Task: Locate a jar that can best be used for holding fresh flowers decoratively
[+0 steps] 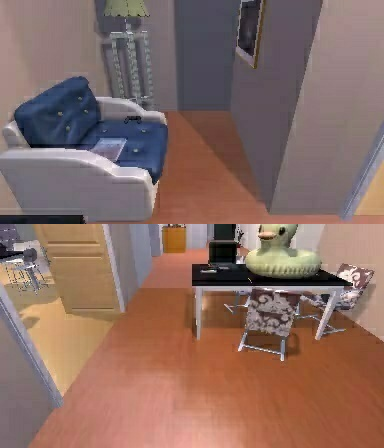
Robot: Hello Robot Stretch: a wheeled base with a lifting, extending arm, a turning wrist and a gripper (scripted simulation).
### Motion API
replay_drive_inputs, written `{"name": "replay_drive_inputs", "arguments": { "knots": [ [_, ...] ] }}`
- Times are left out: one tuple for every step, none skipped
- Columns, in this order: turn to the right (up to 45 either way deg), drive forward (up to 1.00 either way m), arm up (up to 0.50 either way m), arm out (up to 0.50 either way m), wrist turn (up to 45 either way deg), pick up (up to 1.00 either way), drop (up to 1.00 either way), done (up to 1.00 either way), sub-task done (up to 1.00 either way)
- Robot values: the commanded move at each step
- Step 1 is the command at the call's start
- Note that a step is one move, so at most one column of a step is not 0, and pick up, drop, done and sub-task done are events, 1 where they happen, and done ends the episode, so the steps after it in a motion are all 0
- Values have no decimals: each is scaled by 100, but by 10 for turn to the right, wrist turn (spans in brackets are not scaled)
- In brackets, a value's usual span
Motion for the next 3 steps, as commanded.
{"name": "replay_drive_inputs", "arguments": {
  "knots": [
    [450,0,0,0,0,0,0,0,0],
    [420,0,0,0,0,0,0,0,0],
    [0,25,0,0,0,0,0,0,0]
  ]
}}
